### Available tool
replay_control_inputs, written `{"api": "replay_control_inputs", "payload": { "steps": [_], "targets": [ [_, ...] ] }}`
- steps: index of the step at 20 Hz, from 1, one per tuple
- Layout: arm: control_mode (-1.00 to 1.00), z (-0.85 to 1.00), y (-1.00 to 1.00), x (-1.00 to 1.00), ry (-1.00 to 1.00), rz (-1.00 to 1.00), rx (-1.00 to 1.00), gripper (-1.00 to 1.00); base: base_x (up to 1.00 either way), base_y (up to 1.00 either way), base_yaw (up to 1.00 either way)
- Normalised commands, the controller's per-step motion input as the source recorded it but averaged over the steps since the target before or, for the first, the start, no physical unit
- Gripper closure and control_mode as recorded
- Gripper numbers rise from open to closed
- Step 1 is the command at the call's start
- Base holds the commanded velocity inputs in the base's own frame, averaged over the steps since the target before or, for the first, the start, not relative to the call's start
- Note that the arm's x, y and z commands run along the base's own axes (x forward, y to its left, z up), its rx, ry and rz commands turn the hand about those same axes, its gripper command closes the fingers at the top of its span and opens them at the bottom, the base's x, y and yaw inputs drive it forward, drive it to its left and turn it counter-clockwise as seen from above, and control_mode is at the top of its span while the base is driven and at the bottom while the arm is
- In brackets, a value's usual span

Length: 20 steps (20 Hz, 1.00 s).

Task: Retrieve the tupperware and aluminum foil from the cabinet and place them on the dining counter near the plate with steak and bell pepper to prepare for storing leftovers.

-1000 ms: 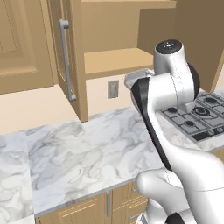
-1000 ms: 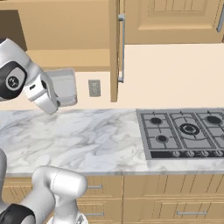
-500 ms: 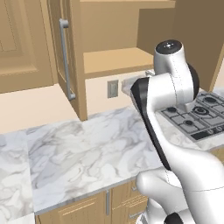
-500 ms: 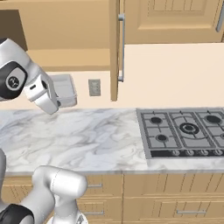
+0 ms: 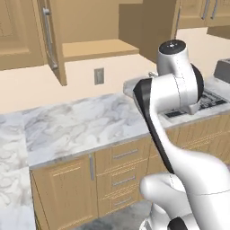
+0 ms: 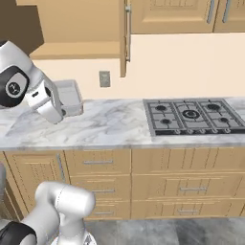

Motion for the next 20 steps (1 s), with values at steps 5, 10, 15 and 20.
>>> {"api": "replay_control_inputs", "payload": {
  "steps": [5, 10, 15, 20],
  "targets": [
    [1.0, 0.0, 0.0, 0.0, 0.0, 0.0, 0.0, 1.0, -0.4, -0.42, -0.52],
    [1.0, 0.0, 0.0, 0.0, 0.0, 0.0, 0.0, 1.0, 0.05, -0.51, -0.68],
    [1.0, 0.0, 0.0, 0.0, 0.0, 0.0, 0.0, 1.0, 0.07, -0.37, -0.75],
    [1.0, 0.0, 0.0, 0.0, 0.0, 0.0, 0.0, 1.0, 0.03, -0.2, -0.79]
  ]
}}
